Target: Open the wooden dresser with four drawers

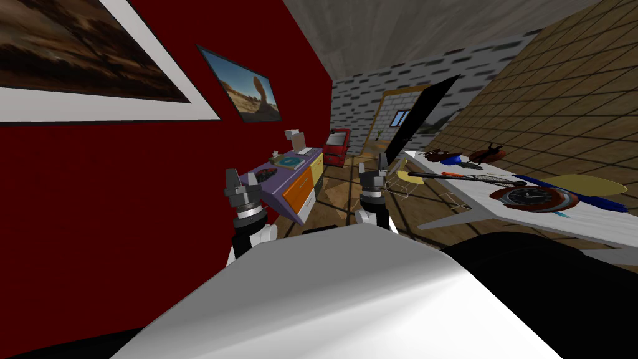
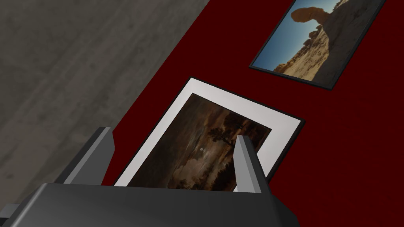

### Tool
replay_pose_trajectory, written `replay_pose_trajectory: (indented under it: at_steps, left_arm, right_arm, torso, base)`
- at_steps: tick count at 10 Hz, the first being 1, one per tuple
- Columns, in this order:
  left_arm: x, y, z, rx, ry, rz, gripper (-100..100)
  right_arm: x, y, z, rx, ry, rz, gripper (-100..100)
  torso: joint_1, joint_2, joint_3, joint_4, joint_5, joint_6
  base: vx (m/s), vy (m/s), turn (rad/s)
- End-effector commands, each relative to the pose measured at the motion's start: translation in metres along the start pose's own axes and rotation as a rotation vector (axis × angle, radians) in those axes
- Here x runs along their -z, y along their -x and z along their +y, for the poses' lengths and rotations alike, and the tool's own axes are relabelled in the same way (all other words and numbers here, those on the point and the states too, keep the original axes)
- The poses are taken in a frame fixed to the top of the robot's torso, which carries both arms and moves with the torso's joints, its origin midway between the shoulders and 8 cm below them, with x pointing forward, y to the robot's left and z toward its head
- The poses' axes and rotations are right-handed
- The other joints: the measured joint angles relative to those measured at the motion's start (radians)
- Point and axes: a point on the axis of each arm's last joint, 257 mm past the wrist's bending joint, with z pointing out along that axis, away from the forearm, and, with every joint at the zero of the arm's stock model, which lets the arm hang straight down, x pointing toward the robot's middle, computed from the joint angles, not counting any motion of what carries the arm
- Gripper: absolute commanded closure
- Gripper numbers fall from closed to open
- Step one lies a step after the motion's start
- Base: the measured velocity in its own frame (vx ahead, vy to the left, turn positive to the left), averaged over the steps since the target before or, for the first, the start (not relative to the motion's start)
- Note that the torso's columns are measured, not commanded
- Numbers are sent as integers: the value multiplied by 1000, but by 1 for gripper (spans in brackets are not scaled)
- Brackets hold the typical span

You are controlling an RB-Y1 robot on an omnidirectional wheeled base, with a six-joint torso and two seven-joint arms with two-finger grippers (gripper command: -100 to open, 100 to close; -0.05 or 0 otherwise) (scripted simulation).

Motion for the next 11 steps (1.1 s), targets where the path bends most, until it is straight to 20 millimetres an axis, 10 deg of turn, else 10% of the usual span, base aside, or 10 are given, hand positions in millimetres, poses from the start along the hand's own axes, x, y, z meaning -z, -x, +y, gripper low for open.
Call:
replay_pose_trajectory:
  at_steps: [1, 9, 10, 11]
  left_arm:
    - [0, 0, 0, 0, 0, 0, 0]
    - [0, 0, 0, 0, 0, 0, 0]
    - [1, -2, 3, -4, 6, 24, -100]
    - [2, -2, 6, -6, 13, 38, -100]
  right_arm:
    - [0, 0, 0, 0, 0, 0, 0]
    - [0, 0, 0, 0, 0, 0, 0]
    - [0, 0, 0, 0, 0, 0, 0]
    - [0, 0, 0, 0, 0, 0, 0]
  torso:
    - [0, 40, -82, 41, 0, 0]
    - [0, 618, -1234, 617, 0, 0]
    - [0, 691, -1382, 691, 0, 0]
    - [-1, 724, -1451, 724, 0, 0]
  base:
    - [0, 0, 0]
    - [0, 0, 0]
    - [22, -16, 33]
    - [37, -39, 55]
